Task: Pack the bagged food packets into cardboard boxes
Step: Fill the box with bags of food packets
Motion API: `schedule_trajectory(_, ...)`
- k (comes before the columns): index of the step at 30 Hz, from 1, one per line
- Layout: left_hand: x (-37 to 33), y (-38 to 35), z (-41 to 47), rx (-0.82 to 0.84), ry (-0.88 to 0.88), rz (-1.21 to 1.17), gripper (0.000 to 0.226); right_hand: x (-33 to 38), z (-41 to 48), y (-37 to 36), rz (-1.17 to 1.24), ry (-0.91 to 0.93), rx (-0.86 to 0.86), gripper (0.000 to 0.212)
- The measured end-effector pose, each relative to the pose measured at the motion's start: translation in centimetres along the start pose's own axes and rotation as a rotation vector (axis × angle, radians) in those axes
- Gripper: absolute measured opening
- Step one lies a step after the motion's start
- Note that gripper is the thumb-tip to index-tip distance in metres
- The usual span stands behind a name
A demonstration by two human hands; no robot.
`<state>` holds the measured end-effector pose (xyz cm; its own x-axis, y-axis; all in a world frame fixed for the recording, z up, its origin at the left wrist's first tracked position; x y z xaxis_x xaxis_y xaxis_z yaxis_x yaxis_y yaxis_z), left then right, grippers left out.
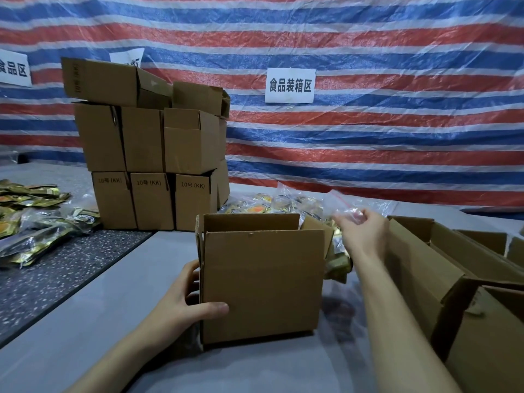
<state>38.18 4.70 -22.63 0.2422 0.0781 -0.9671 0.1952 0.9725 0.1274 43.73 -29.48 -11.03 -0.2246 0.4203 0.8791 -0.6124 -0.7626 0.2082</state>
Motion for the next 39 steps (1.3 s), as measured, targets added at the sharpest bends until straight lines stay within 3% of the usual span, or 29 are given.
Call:
schedule_trajectory(6,0.1,0.0,0.1,0.011,0.000,0.003,0.098,4.5,0.2,2.2,0.123,0.154,-0.098,0.015)
schedule_trajectory(14,-0.1,-0.2,0.0,0.043,0.005,0.010,0.092,9.2,-0.7,3.7,0.292,0.289,-0.043,0.021)
schedule_trajectory(21,-0.1,-0.7,-0.1,0.119,0.022,0.002,0.093,13.2,-2.7,3.1,0.494,0.430,0.147,0.020)
schedule_trajectory(28,-0.3,-0.8,-0.1,0.122,0.006,0.007,0.099,13.9,-3.9,0.1,0.600,0.305,0.497,0.011)
schedule_trajectory(34,-0.2,-1.1,-0.1,0.140,0.006,-0.013,0.089,12.7,-5.8,-2.6,0.232,0.202,0.836,0.022)
schedule_trajectory(37,-0.2,-1.1,-0.1,0.137,-0.011,0.000,0.088,11.5,-7.2,-3.7,-0.055,0.148,0.993,0.055)
schedule_trajectory(39,-0.2,-1.2,-0.1,0.146,-0.017,0.003,0.088,11.6,-7.7,-4.1,-0.168,0.189,1.025,0.057)
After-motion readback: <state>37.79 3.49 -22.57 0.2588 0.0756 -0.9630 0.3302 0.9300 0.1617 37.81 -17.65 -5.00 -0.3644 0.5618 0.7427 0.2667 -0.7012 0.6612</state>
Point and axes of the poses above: each hand's wrist, its own z-axis towards the middle knuckle, its own y-axis out of the back of the hand, x = y × z, the point moved 9 cm from there along z, towards the middle knuckle, and after that the axes turned 6 degrees about x, right-handed, at the moved point
